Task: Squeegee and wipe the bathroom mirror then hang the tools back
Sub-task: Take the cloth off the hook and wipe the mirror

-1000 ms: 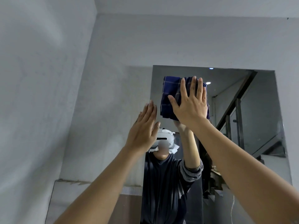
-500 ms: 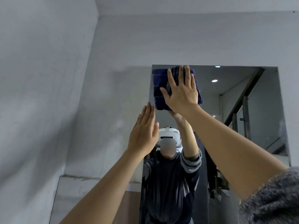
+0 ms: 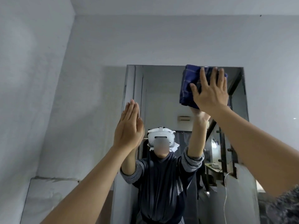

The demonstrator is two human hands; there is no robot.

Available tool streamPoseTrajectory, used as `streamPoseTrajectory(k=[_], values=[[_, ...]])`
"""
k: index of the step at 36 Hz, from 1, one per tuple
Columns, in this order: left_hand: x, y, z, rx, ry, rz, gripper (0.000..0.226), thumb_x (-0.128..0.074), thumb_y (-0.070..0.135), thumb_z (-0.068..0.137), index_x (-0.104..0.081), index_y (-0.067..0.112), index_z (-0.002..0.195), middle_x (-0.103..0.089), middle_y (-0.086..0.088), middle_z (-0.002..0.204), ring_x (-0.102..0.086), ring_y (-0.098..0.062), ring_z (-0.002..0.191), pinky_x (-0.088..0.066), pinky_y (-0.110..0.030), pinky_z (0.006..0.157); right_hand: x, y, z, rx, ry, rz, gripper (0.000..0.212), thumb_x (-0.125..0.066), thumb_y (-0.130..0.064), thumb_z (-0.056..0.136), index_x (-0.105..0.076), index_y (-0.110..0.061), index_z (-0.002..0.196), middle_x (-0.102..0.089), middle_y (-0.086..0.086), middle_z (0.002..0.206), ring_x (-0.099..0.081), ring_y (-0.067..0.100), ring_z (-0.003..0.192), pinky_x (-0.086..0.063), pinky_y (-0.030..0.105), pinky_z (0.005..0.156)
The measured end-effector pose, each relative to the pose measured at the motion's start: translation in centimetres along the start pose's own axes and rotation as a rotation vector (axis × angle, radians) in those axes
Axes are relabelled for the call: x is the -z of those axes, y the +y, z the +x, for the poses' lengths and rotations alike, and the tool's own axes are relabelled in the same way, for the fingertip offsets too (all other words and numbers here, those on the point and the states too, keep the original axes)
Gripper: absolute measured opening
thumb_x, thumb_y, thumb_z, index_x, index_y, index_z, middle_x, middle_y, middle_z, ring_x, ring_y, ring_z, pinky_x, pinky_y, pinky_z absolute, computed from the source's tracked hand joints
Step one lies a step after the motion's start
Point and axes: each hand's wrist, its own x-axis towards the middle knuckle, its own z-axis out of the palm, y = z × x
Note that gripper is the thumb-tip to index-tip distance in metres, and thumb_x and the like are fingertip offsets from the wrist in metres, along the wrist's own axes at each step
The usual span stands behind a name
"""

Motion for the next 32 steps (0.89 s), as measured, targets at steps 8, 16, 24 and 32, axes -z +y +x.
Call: streamPoseTrajectory(k=[8, 16, 24, 32], values=[[1.8, 1.2, -0.7, -0.011, -0.024, 0.115, 0.055, -0.024, 0.029, 0.095, -0.015, 0.01, 0.146, -0.008, -0.002, 0.156, -0.001, -0.009, 0.143, 0.0, -0.022, 0.115, 0.1, 4.1, -2.6, -0.284, 0.0, 0.121, 0.07, -0.022, -0.057, 0.093, -0.002, -0.022, 0.149, 0.006, 0.018, 0.156, 0.012, 0.032, 0.143, 0.008, 0.042, 0.116], [3.0, -0.1, -3.8, 0.02, -0.084, 0.191, 0.062, -0.015, 0.042, 0.093, -0.006, 0.011, 0.146, -0.004, -0.003, 0.156, 0.0, -0.012, 0.143, 0.004, -0.025, 0.115, -0.9, -1.1, -6.4, -0.444, 0.024, 0.219, 0.069, -0.026, -0.053, 0.093, -0.004, -0.02, 0.149, 0.005, 0.02, 0.156, 0.011, 0.033, 0.143, 0.01, 0.045, 0.114], [1.9, -3.0, -8.2, 0.11, -0.133, 0.122, 0.054, -0.009, 0.046, 0.098, 0.008, 0.026, 0.145, 0.005, 0.006, 0.155, 0.003, -0.009, 0.143, 0.001, -0.028, 0.117, -2.3, -9.8, -8.5, -0.295, 0.002, 0.225, 0.068, -0.028, -0.051, 0.093, -0.003, -0.021, 0.149, 0.005, 0.018, 0.156, 0.011, 0.034, 0.143, 0.009, 0.045, 0.115], [2.6, -2.0, -11.2, 0.112, -0.127, 0.035, 0.057, -0.016, 0.041, 0.097, 0.0, 0.017, 0.146, 0.005, 0.002, 0.155, 0.006, -0.007, 0.142, -0.001, -0.027, 0.116, -3.5, -16.6, -9.8, 0.133, -0.051, 0.136, 0.066, -0.022, -0.051, 0.094, -0.003, -0.02, 0.149, 0.002, 0.018, 0.156, 0.008, 0.033, 0.143, 0.009, 0.045, 0.114]])
